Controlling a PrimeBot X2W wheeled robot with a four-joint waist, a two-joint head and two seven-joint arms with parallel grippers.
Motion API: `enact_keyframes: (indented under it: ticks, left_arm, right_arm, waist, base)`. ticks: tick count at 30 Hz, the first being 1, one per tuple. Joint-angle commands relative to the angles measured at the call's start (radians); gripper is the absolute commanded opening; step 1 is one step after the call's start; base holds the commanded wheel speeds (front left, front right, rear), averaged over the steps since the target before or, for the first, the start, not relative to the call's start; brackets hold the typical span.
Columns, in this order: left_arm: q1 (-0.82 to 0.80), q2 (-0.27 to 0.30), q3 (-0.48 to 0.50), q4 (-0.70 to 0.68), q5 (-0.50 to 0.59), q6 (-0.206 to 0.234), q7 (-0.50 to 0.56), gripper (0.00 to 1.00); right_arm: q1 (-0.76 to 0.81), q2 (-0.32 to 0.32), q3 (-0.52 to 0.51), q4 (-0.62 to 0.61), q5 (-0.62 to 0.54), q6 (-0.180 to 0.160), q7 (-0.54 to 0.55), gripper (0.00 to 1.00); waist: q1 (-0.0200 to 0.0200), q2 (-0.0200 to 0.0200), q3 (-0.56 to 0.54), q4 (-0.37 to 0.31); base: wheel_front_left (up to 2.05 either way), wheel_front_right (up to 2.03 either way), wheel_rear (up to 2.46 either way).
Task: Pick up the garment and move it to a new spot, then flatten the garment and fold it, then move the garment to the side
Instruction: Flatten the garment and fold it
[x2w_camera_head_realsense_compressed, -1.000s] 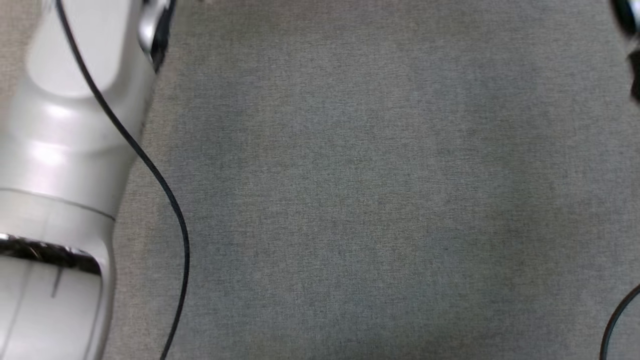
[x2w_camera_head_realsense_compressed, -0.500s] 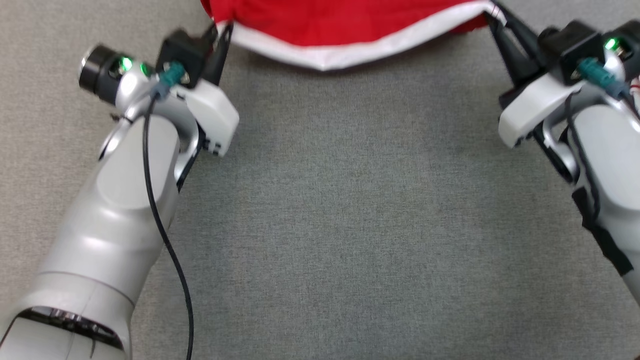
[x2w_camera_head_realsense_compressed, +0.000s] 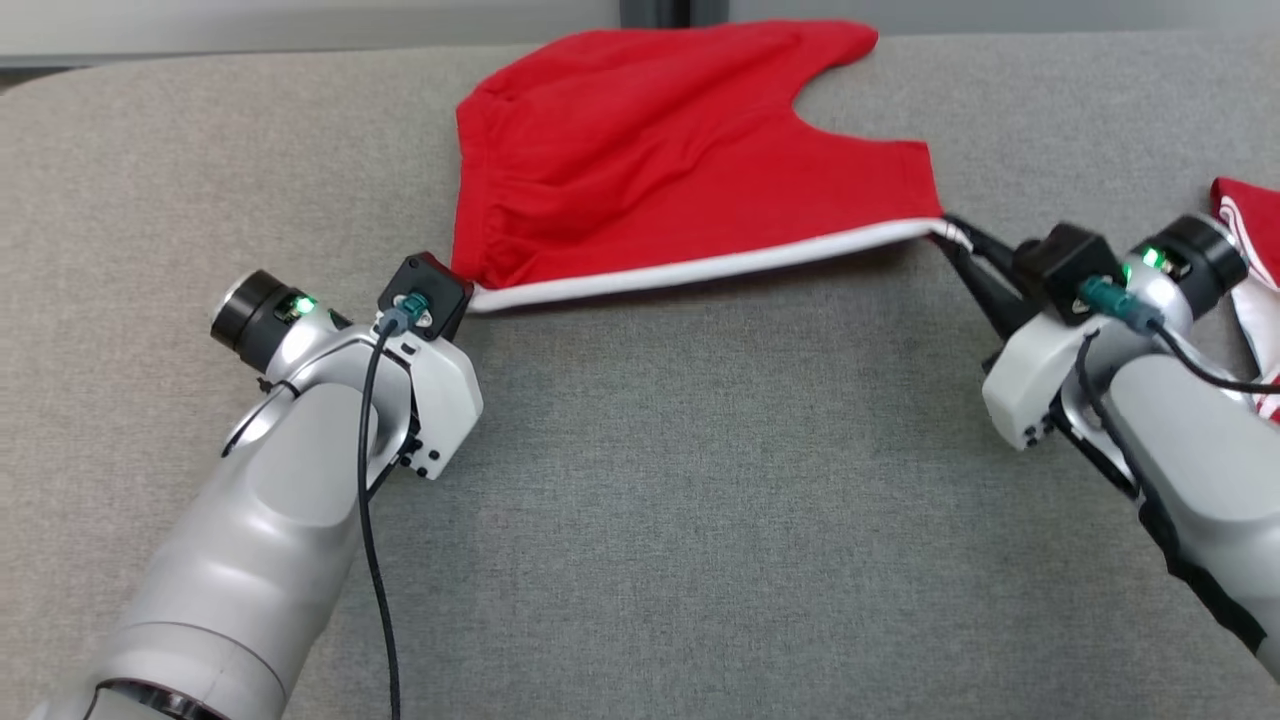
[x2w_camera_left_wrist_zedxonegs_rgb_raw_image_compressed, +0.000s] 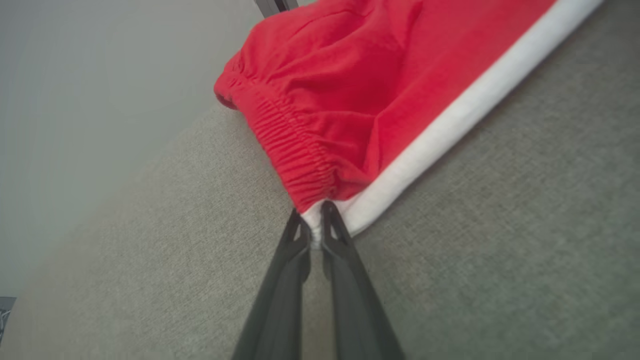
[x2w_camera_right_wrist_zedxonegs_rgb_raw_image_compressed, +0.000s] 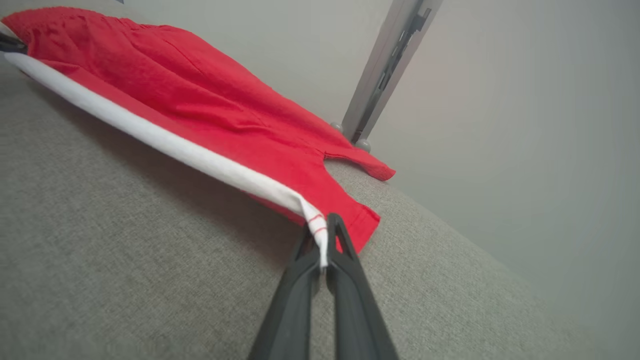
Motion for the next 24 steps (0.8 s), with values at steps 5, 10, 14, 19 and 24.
enact_keyframes:
  ticks: [5,10,14,19,24]
  left_arm:
    - [0.035,-0.002,-0.03,0.032,-0.01,-0.012,0.035,0.0]
    - [0.081,-0.011,-0.09,0.045,-0.034,-0.017,0.099,0.0]
    - [0.118,-0.006,-0.169,0.018,-0.093,-0.018,0.165,0.0]
    - [0.165,0.041,-0.27,-0.06,-0.191,-0.018,0.245,0.0]
    - [0.219,0.128,-0.373,-0.197,-0.321,-0.018,0.342,0.0]
  right_arm:
    - [0.015,-0.016,0.126,0.062,0.1,-0.001,0.008,0.0]
    - [0.019,-0.041,0.304,0.041,0.254,-0.001,0.092,0.0]
    - [0.03,-0.088,0.425,-0.058,0.416,-0.001,0.2,0.0]
    - [0.048,-0.159,0.46,-0.203,0.537,-0.001,0.352,0.0]
    - [0.094,-0.217,0.462,-0.324,0.578,-0.001,0.479,0.0]
  waist:
    - [0.0,0.0,-0.054,0.007]
    - [0.0,0.0,-0.105,0.005]
    - [0.0,0.0,-0.145,0.005]
    - [0.0,0.0,-0.195,0.004]
    - [0.0,0.0,-0.241,0.007]
  base:
    - [0.0,0.0,0.0]
    - [0.0,0.0,0.0]
    - [0.0,0.0,0.0]
    - [0.0,0.0,0.0]
    - [0.0,0.0,0.0]
